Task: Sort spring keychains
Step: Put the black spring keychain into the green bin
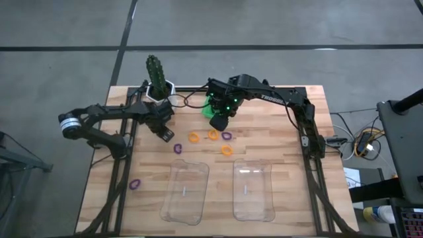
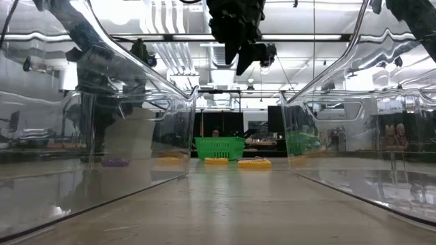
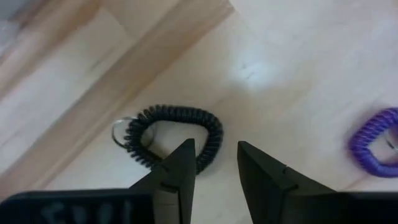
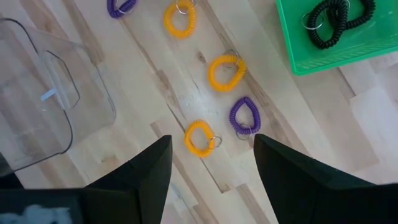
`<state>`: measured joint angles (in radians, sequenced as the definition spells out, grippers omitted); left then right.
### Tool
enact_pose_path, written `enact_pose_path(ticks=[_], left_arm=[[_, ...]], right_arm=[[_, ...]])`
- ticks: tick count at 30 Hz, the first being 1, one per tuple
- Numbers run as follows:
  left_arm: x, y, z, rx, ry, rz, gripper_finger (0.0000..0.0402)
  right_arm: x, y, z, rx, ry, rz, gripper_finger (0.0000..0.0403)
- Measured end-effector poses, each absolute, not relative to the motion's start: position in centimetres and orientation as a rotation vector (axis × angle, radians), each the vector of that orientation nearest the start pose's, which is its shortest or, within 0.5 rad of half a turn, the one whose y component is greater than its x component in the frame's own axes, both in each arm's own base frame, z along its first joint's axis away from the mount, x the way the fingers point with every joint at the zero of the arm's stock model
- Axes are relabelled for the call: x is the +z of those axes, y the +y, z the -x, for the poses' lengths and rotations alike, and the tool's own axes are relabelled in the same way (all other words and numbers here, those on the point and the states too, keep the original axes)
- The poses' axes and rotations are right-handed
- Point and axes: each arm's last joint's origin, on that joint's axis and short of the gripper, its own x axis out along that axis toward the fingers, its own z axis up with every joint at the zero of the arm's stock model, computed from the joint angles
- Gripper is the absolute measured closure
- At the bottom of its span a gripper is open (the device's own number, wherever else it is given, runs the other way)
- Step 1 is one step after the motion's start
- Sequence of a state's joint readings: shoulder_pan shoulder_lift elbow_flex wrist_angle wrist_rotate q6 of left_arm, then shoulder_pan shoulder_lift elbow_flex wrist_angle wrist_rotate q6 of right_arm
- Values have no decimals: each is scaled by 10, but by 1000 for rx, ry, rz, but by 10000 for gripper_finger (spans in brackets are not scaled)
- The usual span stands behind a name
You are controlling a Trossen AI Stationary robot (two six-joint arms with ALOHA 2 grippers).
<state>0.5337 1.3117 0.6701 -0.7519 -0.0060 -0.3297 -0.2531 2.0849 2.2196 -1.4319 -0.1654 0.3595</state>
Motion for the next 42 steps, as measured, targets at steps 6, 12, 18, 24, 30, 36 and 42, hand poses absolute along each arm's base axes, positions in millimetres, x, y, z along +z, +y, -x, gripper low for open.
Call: enact_pose_path(ticks=[6,12,18,24,30,36,42], left_arm=[[160,102,-174,661,1293,671,289],[150,103,-175,661,1333,673,289],[142,105,-177,669,1372,656,289],[137,105,-178,675,1395,678,319],[139,105,-178,724,1370,731,389],[154,105,-181,694,1295,756,396],[184,105,-182,695,1158,768,399]], right_arm=[[333,-98,-399,-305,1251,-578,184],[333,-98,-399,-305,1250,-578,184],[333,-98,-399,-305,1250,-578,184],[333,-97,-399,-303,1251,-577,184],[333,-97,-399,-321,1249,-600,184],[338,-97,-396,-321,1243,-602,184],[358,-98,-382,-339,1186,-607,184]])
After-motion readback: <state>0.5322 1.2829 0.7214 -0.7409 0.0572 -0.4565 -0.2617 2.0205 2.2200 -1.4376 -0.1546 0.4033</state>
